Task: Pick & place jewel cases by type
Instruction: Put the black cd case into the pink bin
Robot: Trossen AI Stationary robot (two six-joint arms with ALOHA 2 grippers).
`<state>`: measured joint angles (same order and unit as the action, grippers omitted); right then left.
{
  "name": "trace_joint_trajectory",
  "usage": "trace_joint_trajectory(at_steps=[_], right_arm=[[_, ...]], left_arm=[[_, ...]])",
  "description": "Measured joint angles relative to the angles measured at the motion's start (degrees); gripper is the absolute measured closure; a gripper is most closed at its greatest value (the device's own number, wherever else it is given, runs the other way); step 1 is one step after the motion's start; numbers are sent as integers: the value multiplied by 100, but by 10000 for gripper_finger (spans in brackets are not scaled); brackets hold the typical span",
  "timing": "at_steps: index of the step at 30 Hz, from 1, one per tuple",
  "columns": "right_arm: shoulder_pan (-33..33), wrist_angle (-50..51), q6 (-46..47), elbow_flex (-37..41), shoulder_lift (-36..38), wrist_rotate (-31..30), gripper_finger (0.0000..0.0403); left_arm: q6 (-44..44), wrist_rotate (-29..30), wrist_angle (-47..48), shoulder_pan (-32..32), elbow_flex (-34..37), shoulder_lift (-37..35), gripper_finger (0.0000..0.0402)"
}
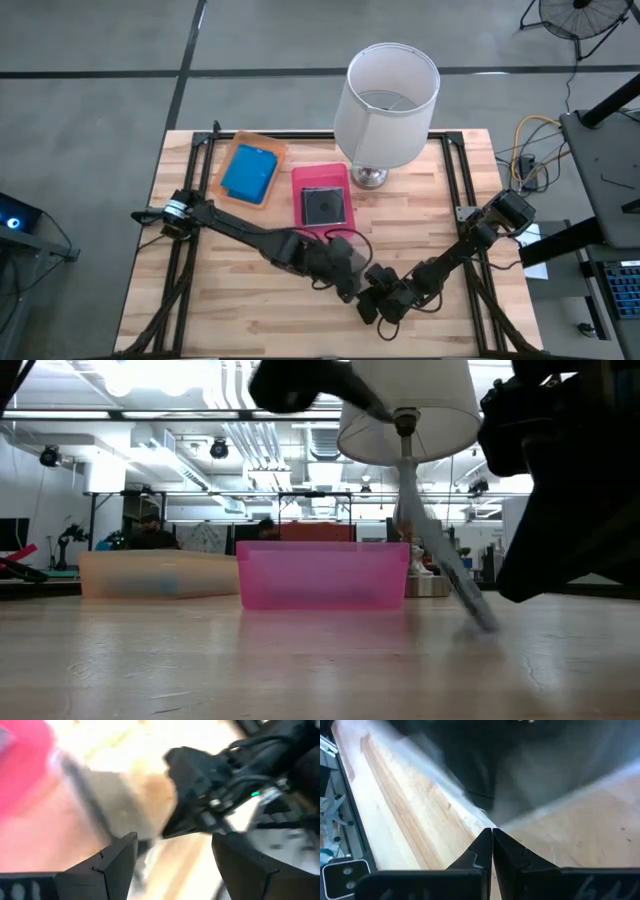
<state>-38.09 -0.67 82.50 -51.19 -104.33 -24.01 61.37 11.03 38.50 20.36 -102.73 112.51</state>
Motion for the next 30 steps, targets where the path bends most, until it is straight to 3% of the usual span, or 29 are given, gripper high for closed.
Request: trace_joint_trajectory(at_steps=[5, 11, 15, 19, 25, 30], right_arm=[[2, 4, -20, 1, 0, 0, 394], [-12, 7, -13, 1, 0, 2, 394], [-28, 13, -2, 0, 0, 63, 394], [-28, 35, -28, 1, 0, 283, 394], [-26, 69, -23, -8, 4, 547, 394], [-26, 178, -21, -2, 76, 762, 394]], left_arm=[[-305, 540, 874, -13, -446, -31, 161], [-300, 497, 840, -12, -288, -28, 161], [-293, 485, 1556, 54, -98, -28, 161], [-365, 412, 1643, 84, 408, -101, 161], [-424, -117, 1150, 111, 1299, -202, 161], [-354, -232, 531, 111, 2021, -306, 161]])
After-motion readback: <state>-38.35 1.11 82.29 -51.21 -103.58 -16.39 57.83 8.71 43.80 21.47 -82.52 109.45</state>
